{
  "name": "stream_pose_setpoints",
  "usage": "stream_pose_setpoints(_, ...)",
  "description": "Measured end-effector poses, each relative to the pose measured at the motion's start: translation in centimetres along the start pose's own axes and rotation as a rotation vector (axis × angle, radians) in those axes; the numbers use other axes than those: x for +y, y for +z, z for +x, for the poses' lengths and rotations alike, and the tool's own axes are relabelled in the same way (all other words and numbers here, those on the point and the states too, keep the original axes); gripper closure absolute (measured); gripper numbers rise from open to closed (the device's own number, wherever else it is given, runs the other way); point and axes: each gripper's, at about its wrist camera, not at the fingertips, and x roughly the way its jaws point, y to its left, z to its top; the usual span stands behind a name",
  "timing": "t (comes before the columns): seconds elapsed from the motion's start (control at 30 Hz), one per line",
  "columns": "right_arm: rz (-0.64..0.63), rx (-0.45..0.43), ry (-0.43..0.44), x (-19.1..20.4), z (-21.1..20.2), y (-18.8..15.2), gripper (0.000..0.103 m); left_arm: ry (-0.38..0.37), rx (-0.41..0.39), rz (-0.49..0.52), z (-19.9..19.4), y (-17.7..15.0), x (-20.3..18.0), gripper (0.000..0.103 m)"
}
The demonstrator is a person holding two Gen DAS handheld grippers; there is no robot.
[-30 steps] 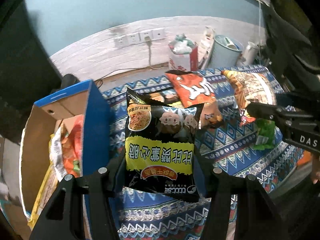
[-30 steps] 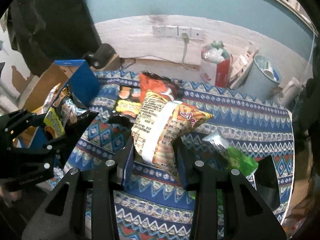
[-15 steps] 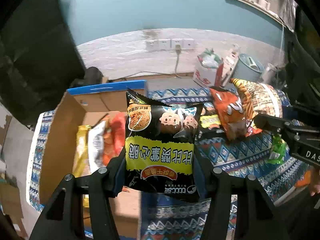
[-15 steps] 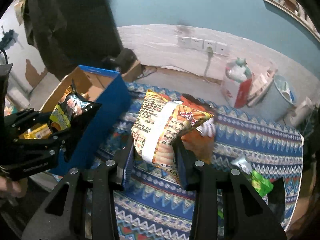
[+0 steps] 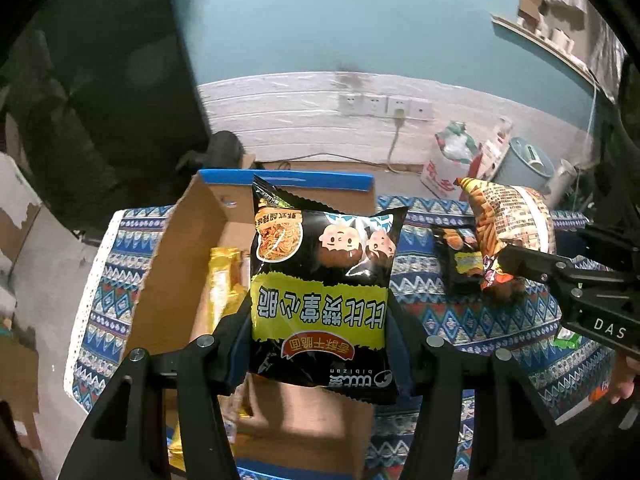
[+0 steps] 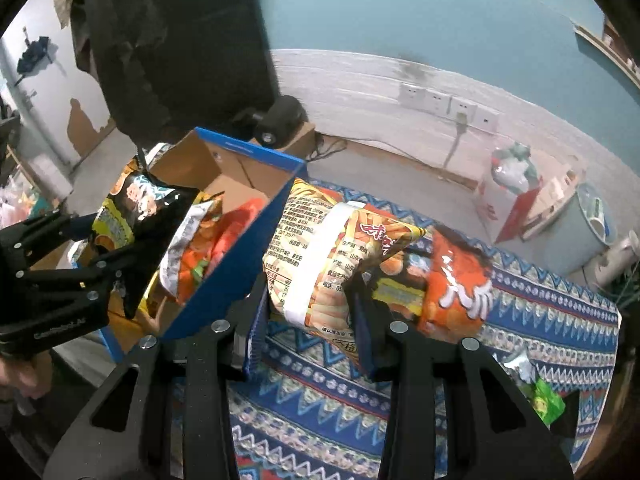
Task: Organize snacks
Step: 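Lift both bags and carry them over the box, then open the left tool dropping the black bag while the right tool drops the striped bag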
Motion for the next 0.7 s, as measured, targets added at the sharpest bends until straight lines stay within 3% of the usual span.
stream_pose_setpoints(0.3,-0.032,0.003,0.042,3.7,2.3,2.3,0.067,0.03,0.021,-0.095,0.4,-0.1,5.0,0.045)
stream_pose_setpoints(0.7,-0.086,0.04,0.087,8.8,6.0,3.7,0.067,0.087,0.051,-0.146,1.1,-0.9,9.6,0.044)
